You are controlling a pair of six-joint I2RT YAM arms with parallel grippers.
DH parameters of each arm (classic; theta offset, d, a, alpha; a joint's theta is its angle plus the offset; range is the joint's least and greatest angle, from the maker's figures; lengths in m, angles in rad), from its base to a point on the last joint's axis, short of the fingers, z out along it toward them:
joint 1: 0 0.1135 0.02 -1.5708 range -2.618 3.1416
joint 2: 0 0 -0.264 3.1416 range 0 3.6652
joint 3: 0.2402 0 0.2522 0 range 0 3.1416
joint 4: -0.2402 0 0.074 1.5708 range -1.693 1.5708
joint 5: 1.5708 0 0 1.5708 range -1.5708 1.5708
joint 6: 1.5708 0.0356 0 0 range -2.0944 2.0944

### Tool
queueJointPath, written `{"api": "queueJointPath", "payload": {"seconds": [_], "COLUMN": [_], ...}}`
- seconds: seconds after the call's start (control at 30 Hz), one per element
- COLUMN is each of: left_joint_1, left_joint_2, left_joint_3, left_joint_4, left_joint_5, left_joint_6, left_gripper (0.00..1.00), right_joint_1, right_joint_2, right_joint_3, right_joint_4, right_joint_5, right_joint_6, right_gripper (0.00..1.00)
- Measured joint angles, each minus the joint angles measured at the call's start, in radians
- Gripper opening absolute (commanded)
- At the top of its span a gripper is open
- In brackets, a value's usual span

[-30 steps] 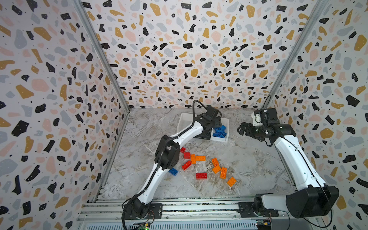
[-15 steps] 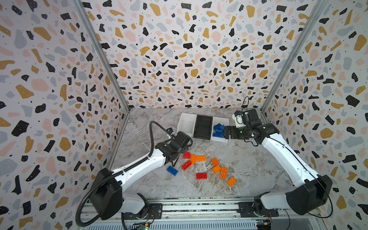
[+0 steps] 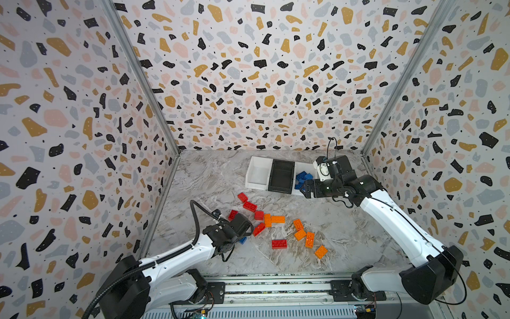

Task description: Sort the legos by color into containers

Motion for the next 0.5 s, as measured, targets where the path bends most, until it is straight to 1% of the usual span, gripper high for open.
{"api": "queueJointPath", "payload": {"seconds": [0.17,0.37,0.43,0.5], "left_joint_1": [-0.001,-0.001,-0.001,-0.001], "left_joint_2": [0.089,0.169,0.196,0.229], "left_joint_3": [0.008,0.044,0.044,0.044], "left_joint_4": [0.042,0.087,0.093,0.102], "left_joint_5": [0.015,0.026,0.031,0.035], "left_joint_6": [0.003,0.031,0.040,0.053], "left_gripper": [0.71,0.72,0.70,0.64], "right_joint_1": [0.002,0.005,0.005,0.005], "right_joint_2": [-0.099,-0.142,-0.142,-0.142], "right_joint_3": [-0.080,-0.129,-0.135,-0.137], "right_joint_4": [0.004,0.005,0.006,0.007], "right_joint_5": [0.021,0.037,0.037,0.037], "right_joint_6": [0.033,0.062,0.066,0.070], "right_gripper": [0.99,0.99,0.99,0.99]}}
